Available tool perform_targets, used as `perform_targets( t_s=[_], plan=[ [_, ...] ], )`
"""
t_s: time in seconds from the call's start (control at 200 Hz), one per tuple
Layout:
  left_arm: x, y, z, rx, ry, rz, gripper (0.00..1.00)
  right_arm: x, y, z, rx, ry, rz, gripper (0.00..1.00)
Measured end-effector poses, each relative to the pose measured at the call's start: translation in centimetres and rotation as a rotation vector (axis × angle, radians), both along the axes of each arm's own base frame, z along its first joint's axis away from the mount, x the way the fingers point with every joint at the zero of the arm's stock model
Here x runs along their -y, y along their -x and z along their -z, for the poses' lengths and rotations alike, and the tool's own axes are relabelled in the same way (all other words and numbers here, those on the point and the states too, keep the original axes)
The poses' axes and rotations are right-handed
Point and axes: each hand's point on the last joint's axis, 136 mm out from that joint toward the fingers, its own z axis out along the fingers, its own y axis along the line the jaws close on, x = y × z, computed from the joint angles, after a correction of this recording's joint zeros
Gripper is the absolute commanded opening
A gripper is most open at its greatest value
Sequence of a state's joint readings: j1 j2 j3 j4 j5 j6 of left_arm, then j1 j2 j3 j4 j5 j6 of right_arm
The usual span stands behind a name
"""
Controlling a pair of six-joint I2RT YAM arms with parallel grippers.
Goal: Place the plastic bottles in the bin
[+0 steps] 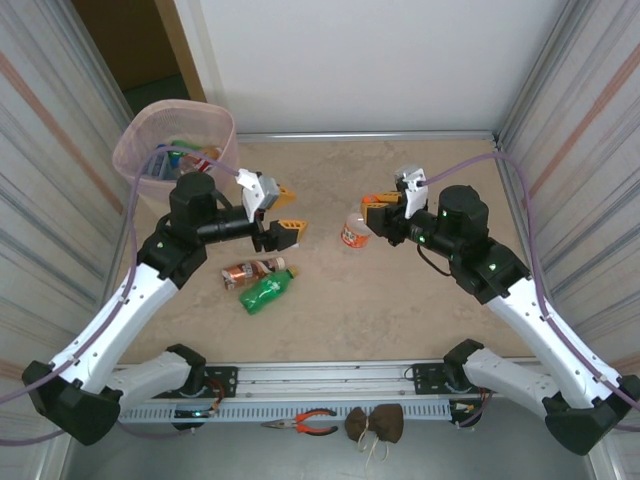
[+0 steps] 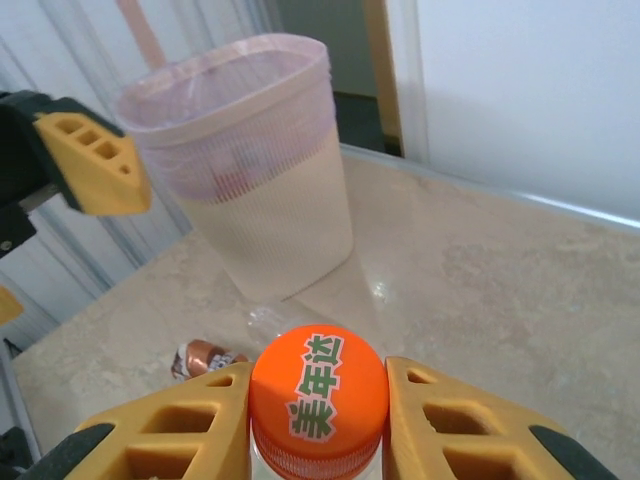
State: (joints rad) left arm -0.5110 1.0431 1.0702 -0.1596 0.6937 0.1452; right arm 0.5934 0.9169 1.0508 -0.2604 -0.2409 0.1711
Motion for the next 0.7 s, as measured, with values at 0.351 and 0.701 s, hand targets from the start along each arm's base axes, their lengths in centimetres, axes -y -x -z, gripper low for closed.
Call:
perform_targets(
  t_s=[0.351, 0.701],
  plan=[
    [3.7, 3.0, 1.0, 0.044, -0.054, 0.169, 0.88, -2.9, 3.4, -1.7, 0.163, 0.013, -0.288, 0.19],
    [5.2, 4.1, 1.9, -0.029, -0.063, 0.29, 0.86, -4.9, 5.0, -3.3, 0.224, 0.008, -0.411, 0.18]
  ],
)
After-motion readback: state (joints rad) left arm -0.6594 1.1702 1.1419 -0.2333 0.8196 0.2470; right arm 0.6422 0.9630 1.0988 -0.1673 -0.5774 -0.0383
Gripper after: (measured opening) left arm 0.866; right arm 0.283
